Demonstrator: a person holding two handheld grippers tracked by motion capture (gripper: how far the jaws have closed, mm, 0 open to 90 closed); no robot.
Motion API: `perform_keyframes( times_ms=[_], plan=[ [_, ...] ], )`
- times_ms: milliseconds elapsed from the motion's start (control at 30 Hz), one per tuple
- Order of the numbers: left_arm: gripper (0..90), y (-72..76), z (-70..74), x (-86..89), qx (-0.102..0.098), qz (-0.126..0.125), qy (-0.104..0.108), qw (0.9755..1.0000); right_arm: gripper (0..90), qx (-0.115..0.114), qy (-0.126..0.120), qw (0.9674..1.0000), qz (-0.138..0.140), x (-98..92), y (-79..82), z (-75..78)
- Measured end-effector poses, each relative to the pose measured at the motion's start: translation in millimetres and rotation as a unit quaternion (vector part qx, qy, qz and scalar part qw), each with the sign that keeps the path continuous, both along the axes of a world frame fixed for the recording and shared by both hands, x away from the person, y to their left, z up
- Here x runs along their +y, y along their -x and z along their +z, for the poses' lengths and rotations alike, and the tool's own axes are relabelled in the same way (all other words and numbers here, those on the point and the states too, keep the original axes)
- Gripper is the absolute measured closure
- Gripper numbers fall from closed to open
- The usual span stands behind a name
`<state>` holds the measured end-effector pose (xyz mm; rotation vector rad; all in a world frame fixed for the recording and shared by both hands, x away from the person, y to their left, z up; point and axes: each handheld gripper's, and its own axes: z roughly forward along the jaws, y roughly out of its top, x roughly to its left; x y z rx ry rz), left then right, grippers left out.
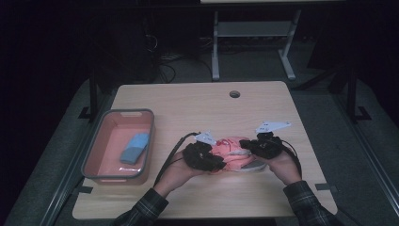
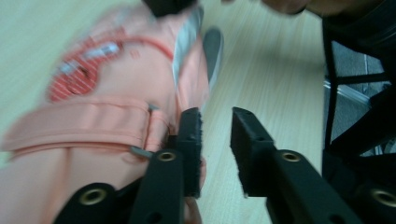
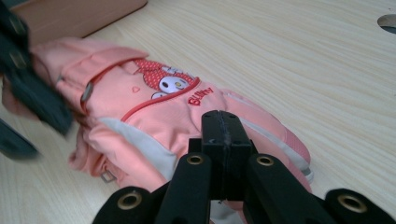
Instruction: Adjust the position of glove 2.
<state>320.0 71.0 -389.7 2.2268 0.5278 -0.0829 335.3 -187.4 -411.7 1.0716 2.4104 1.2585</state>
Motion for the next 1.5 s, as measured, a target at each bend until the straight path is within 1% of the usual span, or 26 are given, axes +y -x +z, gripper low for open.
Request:
perform_keyframes(
  times_ms=[67, 100, 133, 167, 233, 367, 400, 467, 533, 567, 600, 633, 733, 767, 800, 833, 900, 967, 1000, 1033, 1100, 1167, 1200, 1233, 1367, 1500],
  plan=[
    [65.6, -4.4, 13.3, 6.3, -0.014, 0.007, 0.005, 0.9999, 90.0, 0.000, -0.001, 1.0000, -0.001, -0.8, 0.9, 0.2],
    [60.3, -6.8, 16.7, 7.8, -0.020, 0.011, 0.006, 0.9997, 90.0, -0.002, -0.003, 1.0000, 0.001, -1.4, 1.5, -0.6],
    [60.3, -9.2, 19.6, 8.7, -0.024, 0.019, 0.010, 0.9995, 90.0, -0.002, -0.003, 1.0000, 0.001, -1.4, 1.5, -0.6],
    [57.9, -14.7, 23.6, 10.3, -0.035, 0.021, 0.006, 0.9991, 90.0, -0.002, -0.004, 1.0000, 0.001, -1.3, 1.9, -0.8],
    [50.4, -24.6, 25.7, 9.7, -0.039, 0.025, -0.003, 0.9989, 90.0, 0.001, -0.003, 1.0000, 0.001, -1.2, 3.2, -0.8],
    [44.5, -44.1, 21.5, 6.0, -0.035, 0.032, -0.010, 0.9988, 90.0, 0.000, -0.002, 1.0000, 0.008, -1.8, 7.6, -0.9],
    [42.9, -48.8, 19.2, 5.0, -0.036, 0.028, -0.010, 0.9989, 90.0, -0.003, -0.002, 0.9999, 0.010, -2.0, 8.5, -1.2],
    [40.9, -55.6, 12.8, 2.1, -0.019, 0.023, -0.010, 0.9995, 90.0, -0.001, -0.002, 0.9999, 0.011, -1.9, 10.9, -1.0],
    [40.0, -58.9, 6.3, -1.5, -0.011, 0.015, -0.022, 0.9996, 90.0, -0.004, -0.001, 0.9999, 0.014, -1.9, 11.6, -1.1],
    [41.8, -60.7, 2.0, -3.4, -0.012, 0.001, -0.036, 0.9993, 90.0, -0.005, 0.001, 0.9999, 0.015, -1.8, 12.2, -1.1],
    [41.8, -60.5, -0.4, -4.7, -0.007, -0.003, -0.037, 0.9993, 90.0, -0.005, 0.001, 0.9999, 0.015, -1.8, 12.2, -1.1],
    [42.2, -59.3, -3.0, -5.9, 0.002, -0.007, -0.033, 0.9994, 90.0, -0.005, -0.001, 0.9999, 0.014, -1.8, 12.5, -1.0],
    [42.3, -57.6, -3.9, -5.8, -0.005, -0.011, -0.035, 0.9993, 89.9, -0.005, -0.006, 1.0000, 0.006, -4.1, 15.6, 2.1],
    [42.0, -56.6, -4.2, -5.6, -0.004, -0.011, -0.034, 0.9993, 89.9, -0.009, -0.004, 0.9999, 0.009, -5.7, 16.2, 2.6],
    [41.2, -55.5, -4.6, -5.9, -0.003, -0.010, -0.033, 0.9994, 89.9, -0.005, -0.008, 0.9999, 0.007, -7.2, 19.3, 4.3],
    [40.4, -54.5, -4.7, -5.6, -0.003, -0.013, -0.037, 0.9992, 89.9, -0.011, -0.005, 0.9999, 0.009, -9.0, 21.2, 4.5],
    [40.3, -51.2, -6.0, -5.9, -0.001, -0.012, -0.040, 0.9991, 89.1, -0.006, 0.002, 1.0000, 0.002, -14.2, 30.8, 6.2],
    [40.4, -46.9, -7.3, -5.1, -0.001, -0.009, -0.042, 0.9991, 89.1, -0.006, 0.004, 1.0000, -0.001, -15.5, 33.4, 6.0],
    [40.5, -45.5, -7.7, -4.5, -0.004, -0.011, -0.043, 0.9990, 89.0, -0.001, 0.003, 1.0000, -0.002, -17.4, 37.4, 4.9],
    [40.4, -43.1, -7.8, -3.8, -0.006, -0.011, -0.043, 0.9990, 88.3, -0.001, 0.007, 1.0000, -0.001, -18.1, 39.3, 3.6],
    [40.4, -35.6, -8.6, -2.4, -0.001, -0.008, -0.037, 0.9993, 88.4, 0.004, 0.016, 0.9999, -0.001, -16.8, 42.4, -0.8],
    [40.4, -30.6, -9.4, -1.0, 0.004, -0.010, -0.037, 0.9992, 88.6, 0.006, 0.020, 0.9998, 0.001, -13.6, 40.9, -3.2],
    [40.7, -26.6, -10.7, -0.2, 0.011, -0.011, -0.030, 0.9994, 88.8, 0.008, 0.021, 0.9997, 0.002, -11.3, 39.6, -4.2],
    [41.3, -24.0, -11.2, 0.2, 0.013, -0.014, -0.029, 0.9994, 89.0, 0.006, 0.024, 0.9997, 0.005, -8.9, 37.3, -5.6],
    [42.0, -11.6, -14.5, 1.0, 0.017, -0.014, -0.018, 0.9996, 89.8, 0.008, 0.027, 0.9996, 0.008, -3.0, 31.4, -7.9],
    [44.2, 0.0, -16.2, -3.4, 0.025, -0.026, -0.005, 0.9993, 90.0, 0.006, 0.031, 0.9995, 0.010, 2.5, 26.7, -9.5]
  ],
)
